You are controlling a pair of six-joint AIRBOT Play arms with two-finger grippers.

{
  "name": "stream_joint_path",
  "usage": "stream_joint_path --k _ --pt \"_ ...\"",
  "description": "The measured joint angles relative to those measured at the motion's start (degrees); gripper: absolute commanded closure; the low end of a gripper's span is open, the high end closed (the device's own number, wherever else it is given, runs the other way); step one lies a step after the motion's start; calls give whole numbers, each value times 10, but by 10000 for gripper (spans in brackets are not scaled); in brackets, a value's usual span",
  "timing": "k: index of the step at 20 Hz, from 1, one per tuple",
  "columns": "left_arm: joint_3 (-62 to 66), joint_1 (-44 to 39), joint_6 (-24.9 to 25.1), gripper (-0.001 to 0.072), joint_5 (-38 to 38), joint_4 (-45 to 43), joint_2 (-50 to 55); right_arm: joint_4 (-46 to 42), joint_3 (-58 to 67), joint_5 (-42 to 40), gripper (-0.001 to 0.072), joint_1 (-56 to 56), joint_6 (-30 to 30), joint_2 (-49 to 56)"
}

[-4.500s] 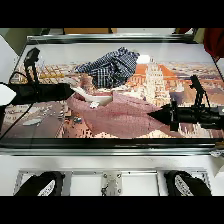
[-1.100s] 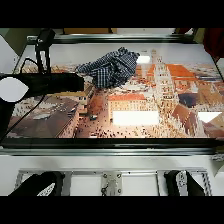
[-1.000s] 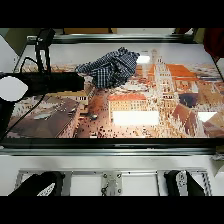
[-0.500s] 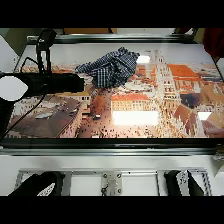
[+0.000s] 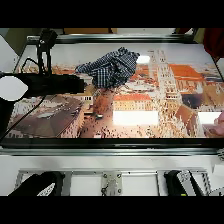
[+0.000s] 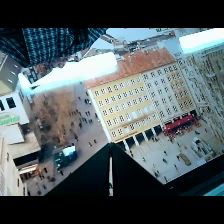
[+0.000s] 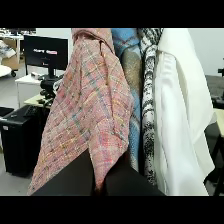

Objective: Fold the clothes and pants, and hang the long-sleeved shirts on hangers.

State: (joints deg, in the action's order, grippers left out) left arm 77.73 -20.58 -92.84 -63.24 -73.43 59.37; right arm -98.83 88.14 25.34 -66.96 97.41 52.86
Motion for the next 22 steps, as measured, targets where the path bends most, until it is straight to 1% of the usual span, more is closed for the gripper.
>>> stream_joint_path --k 7,9,10,11,12,18,21,22 --pt "0 0 0 696 -26 0 0 3 0 10 704 -29 30 17" --pt "0 0 0 696 -29 0 0 6 1 21 686 -33 31 18" --pt "0 0 0 696 -30 0 0 9 1 28 615 -35 31 19" --pt "0 0 0 696 -30 0 0 15 0 38 394 -35 32 18" --pt "0 0 0 696 -31 0 0 26 0 36 208 -36 32 17" --pt "0 0 0 696 -32 0 0 143 0 -25 205 -29 33 -33" --pt "0 0 0 696 -32 0 0 195 -1 -33 205 10 31 -61" --pt "0 0 0 696 -32 0 0 210 -1 -33 205 34 22 -67"
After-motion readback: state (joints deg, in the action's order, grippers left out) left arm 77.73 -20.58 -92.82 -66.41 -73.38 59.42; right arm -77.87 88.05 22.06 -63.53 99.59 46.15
